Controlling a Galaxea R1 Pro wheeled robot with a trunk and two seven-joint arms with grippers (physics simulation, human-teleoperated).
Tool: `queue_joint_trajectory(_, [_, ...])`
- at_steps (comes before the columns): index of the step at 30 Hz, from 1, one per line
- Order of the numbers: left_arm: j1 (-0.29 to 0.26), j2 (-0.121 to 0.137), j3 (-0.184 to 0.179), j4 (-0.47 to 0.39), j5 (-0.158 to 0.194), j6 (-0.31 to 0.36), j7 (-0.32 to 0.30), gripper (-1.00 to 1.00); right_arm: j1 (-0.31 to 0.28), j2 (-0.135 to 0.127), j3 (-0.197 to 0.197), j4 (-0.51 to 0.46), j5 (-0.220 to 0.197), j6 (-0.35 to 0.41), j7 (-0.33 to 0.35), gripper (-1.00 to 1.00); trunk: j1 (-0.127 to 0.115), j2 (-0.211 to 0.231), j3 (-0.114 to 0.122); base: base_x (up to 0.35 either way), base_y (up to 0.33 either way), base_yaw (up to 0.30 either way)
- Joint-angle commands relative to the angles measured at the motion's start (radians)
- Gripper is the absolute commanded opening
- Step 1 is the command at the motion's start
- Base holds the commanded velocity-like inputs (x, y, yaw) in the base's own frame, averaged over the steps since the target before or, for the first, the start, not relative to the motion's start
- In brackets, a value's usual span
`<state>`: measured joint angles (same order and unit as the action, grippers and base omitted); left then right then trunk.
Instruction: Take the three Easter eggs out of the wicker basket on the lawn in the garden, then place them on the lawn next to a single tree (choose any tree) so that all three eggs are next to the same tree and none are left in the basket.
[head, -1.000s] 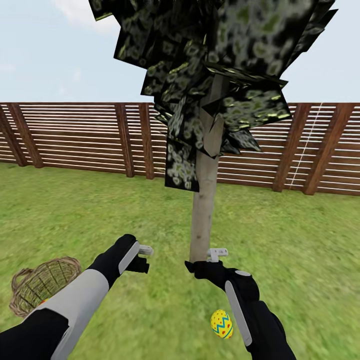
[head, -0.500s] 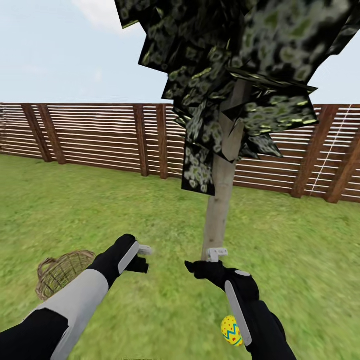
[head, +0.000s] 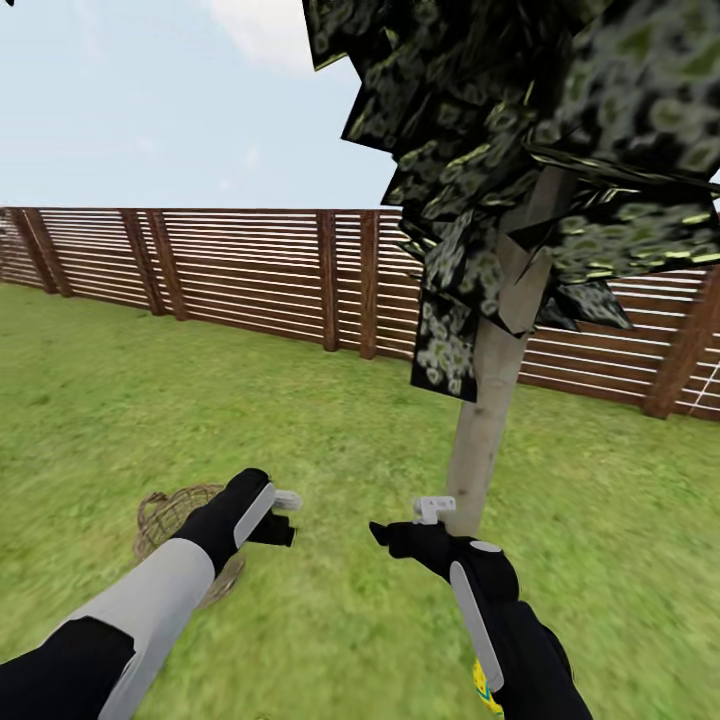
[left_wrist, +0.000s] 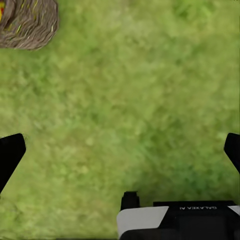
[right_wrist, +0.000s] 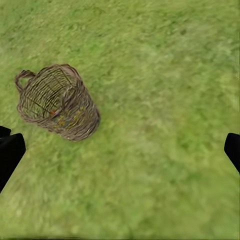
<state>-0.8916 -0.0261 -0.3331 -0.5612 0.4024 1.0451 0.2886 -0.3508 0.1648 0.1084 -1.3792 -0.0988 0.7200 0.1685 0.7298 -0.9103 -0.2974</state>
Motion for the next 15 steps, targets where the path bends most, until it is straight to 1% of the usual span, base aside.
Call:
queue_joint_trajectory(1, [-0.001, 0.001, -0.005, 0.000, 0.010, 0.002, 0.009, 1.00, 0.000, 0.000, -0.001, -0.001, -0.009, 0.006, -0.003, 1.00, -0.004, 0.006, 0.002, 0.000, 0.000, 0.290])
queue_joint_trajectory(15, [-0.001, 0.007, -0.003, -0.003, 0.014, 0.002, 0.009, 1.00, 0.000, 0.000, -0.001, 0.000, -0.009, 0.006, -0.003, 1.00, -0.057, 0.104, 0.046, 0.000, 0.000, 0.290])
